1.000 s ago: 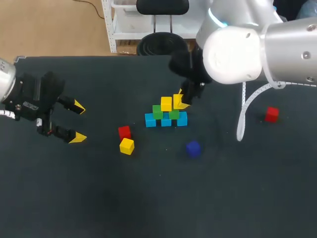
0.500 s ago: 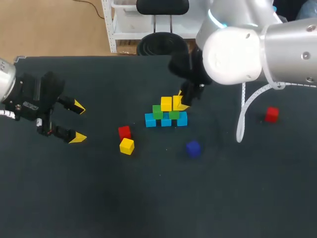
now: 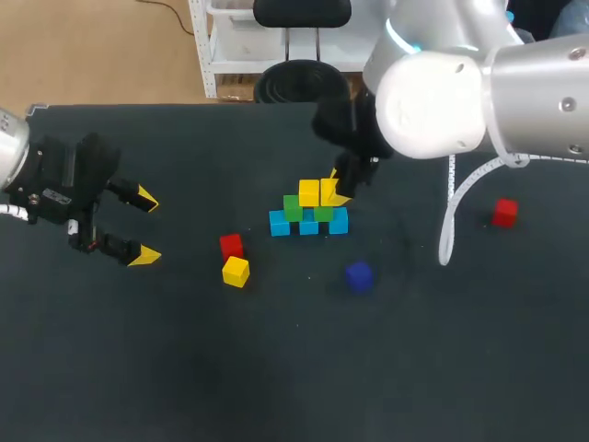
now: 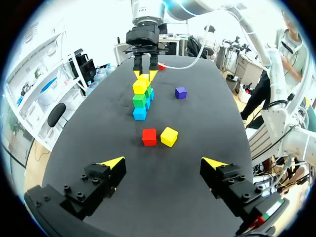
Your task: Place the blue cubes, place green cubes on the blue cubes, place the yellow cubes on the green cubes, then place the red cubes on the yellow cubes, and place purple cube on the red cubes.
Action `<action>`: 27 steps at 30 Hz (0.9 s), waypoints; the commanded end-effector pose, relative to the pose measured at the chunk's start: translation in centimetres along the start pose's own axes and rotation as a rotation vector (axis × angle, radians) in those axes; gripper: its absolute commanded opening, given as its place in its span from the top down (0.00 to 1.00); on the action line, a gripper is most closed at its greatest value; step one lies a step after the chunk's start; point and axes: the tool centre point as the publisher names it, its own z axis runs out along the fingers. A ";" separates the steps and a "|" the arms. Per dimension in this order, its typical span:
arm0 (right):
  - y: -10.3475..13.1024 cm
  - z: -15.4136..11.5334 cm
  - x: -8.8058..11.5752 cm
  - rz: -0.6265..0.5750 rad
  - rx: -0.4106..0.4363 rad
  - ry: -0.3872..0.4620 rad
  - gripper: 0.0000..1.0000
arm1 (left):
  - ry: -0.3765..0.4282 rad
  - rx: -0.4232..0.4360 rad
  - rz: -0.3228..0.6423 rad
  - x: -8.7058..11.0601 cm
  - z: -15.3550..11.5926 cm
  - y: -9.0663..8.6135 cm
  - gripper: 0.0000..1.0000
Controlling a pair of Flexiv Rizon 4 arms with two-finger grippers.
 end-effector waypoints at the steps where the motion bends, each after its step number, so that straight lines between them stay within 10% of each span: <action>1: 0.0 0.0 0.0 0.001 0.000 0.001 1.00 | -0.003 0.001 0.002 0.1 0.1 0.1 0.00; 27: 0.0 0.2 0.0 0.003 -0.002 0.000 1.00 | -0.003 0.001 0.002 0.1 0.1 0.1 0.00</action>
